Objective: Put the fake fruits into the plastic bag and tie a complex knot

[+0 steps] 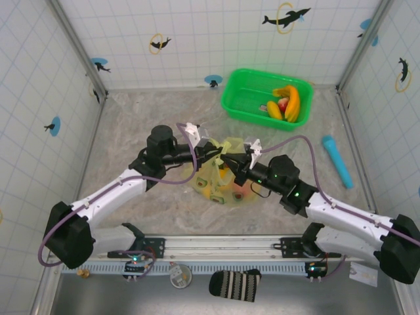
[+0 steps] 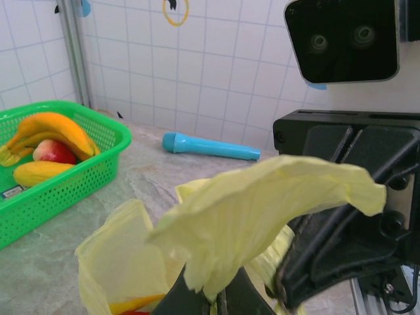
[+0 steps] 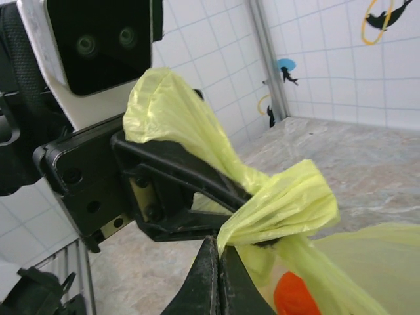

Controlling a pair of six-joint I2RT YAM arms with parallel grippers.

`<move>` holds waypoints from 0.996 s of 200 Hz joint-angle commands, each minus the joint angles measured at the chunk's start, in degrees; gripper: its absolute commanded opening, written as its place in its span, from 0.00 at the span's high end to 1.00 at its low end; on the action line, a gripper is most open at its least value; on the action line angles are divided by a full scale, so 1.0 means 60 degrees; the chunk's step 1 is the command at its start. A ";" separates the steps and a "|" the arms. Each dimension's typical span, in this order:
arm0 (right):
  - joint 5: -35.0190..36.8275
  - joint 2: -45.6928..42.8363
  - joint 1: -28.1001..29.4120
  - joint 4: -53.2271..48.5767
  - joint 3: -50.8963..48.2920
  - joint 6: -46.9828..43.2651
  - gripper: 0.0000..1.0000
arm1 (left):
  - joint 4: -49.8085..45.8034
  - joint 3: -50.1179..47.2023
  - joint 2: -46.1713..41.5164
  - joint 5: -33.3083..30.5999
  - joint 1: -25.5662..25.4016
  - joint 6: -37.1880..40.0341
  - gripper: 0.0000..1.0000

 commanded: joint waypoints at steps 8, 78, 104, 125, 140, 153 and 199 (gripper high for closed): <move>0.0419 -0.0224 -0.0123 -0.0056 -0.0120 -0.0182 1.00 | -0.0117 0.0283 -0.0074 0.0047 -0.0053 -0.0253 0.88; 0.0490 -0.0357 -0.0110 -0.0296 -0.0404 -0.0300 1.00 | -0.0259 0.0473 -0.0071 0.0125 -0.0053 -0.0389 0.77; 0.0611 -0.0500 -0.0136 -0.0323 -0.0521 -0.0307 1.00 | -0.0373 0.0543 -0.0058 0.0161 -0.0039 -0.0327 0.77; 0.0623 -0.0570 -0.0187 -0.0366 -0.0537 -0.0314 1.00 | -0.0486 0.0604 -0.0042 0.0126 -0.0038 -0.0254 0.77; 0.0565 -0.0543 -0.0186 -0.0348 -0.0508 -0.0314 1.00 | -0.0489 0.0607 -0.0029 0.0168 -0.0049 -0.0252 0.78; 0.0495 -0.0446 -0.0197 -0.0396 -0.0452 -0.0315 1.00 | -0.0490 0.0660 0.0001 0.0199 -0.0038 -0.0300 0.79; 0.0337 -0.0032 -0.0110 -0.0383 -0.0228 -0.0351 1.00 | -0.0491 0.0708 0.0041 0.0496 -0.0038 -0.0413 0.60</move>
